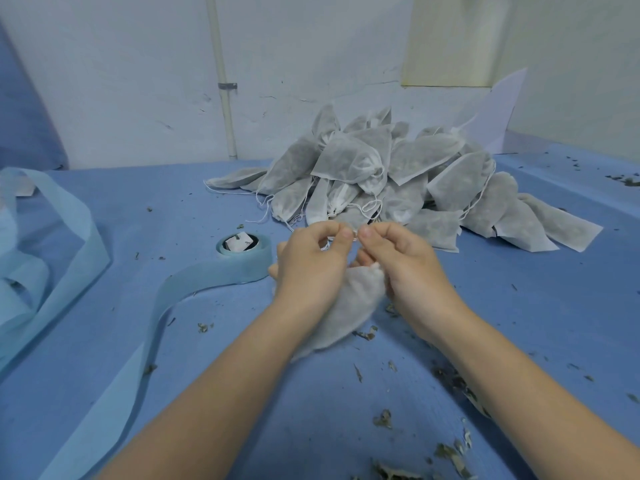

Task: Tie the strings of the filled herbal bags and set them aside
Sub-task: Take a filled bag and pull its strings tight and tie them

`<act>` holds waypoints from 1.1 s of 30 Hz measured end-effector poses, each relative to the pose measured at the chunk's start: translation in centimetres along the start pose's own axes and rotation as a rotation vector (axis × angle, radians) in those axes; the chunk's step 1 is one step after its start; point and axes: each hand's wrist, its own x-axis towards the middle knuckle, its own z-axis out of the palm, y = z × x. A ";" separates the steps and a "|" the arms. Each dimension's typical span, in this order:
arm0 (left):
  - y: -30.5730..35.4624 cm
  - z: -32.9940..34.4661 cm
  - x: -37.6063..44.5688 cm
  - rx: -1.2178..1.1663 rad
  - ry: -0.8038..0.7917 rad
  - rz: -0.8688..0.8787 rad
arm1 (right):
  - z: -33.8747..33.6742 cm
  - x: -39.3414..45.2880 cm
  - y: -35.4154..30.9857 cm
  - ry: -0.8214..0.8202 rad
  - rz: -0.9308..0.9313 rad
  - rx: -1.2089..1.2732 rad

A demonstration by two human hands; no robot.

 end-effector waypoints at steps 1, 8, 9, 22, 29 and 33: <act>-0.1 0.0 0.1 0.008 0.010 -0.005 | 0.0 0.1 -0.1 0.019 0.018 0.004; 0.1 -0.9 1.1 0.030 0.147 -0.001 | -0.6 0.5 -0.5 0.086 -0.047 -0.157; 0.1 -1.1 1.2 0.034 0.160 0.003 | -0.6 0.5 -0.5 0.092 -0.062 -0.169; -1.7 0.5 -0.5 -0.309 -0.075 -0.260 | -1.5 1.7 -1.0 0.501 -0.062 0.243; -1.7 1.1 -0.4 -0.763 -0.245 -0.440 | -2.2 2.2 -0.2 0.572 -0.040 0.230; -1.7 0.3 -0.2 -0.798 -0.235 -0.418 | -2.3 2.0 -0.2 0.377 -0.088 0.060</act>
